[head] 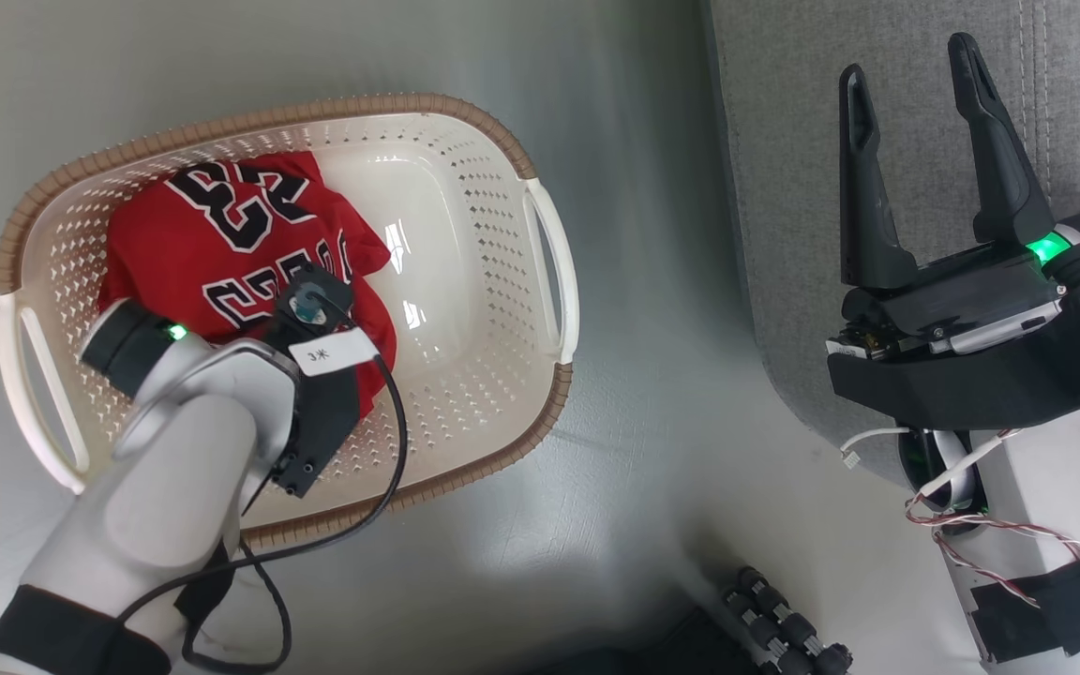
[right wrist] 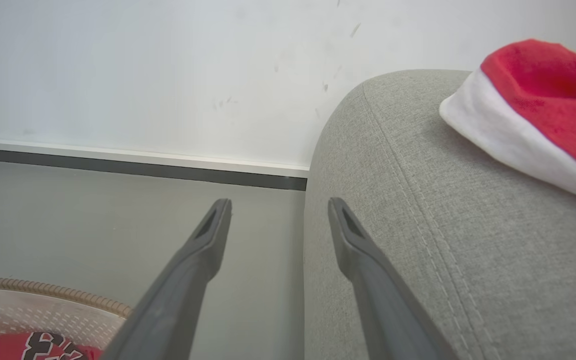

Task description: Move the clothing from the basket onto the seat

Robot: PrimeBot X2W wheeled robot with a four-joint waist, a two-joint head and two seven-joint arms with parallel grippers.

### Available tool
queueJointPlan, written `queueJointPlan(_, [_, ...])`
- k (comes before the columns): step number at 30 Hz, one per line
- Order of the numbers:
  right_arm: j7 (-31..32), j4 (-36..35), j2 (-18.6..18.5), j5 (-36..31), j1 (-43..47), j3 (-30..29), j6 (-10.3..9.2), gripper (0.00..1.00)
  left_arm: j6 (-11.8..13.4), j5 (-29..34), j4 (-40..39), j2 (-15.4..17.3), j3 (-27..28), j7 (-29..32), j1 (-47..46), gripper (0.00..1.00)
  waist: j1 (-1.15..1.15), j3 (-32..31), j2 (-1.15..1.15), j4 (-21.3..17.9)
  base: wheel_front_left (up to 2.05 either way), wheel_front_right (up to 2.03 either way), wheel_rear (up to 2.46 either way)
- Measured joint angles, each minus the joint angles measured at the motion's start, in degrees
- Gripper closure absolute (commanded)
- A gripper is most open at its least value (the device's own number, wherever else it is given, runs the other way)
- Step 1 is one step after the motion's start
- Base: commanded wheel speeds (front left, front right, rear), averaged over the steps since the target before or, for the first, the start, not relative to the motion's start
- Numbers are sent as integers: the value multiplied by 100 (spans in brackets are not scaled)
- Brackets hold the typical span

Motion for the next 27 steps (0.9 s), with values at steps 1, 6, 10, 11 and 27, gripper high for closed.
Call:
queueJointPlan(1, [0,0,1,0,-1,-2,11,0,0,-22,0,4,-54,-2,-4,100,0,-1,0,5,0,0,0])
queueJointPlan(6, [0,119,7,-16,1,-38,15,0,-15,-130,23,-25,-220,-323,-3,100,0,-107,0,31,0,0,0])
queueJointPlan(10, [0,212,0,-16,23,-167,13,0,-40,-448,-12,-269,135,-748,6,100,1,-272,0,75,0,0,0])
queueJointPlan(11, [0,236,-4,-16,37,-201,4,0,-23,-628,-34,-354,294,-895,13,100,0,-322,0,92,0,0,0])
queueJointPlan(27, [0,511,-223,-16,484,-647,-60,0,573,-1357,-602,-620,1366,-2948,884,100,0,-1395,0,667,0,0,0])
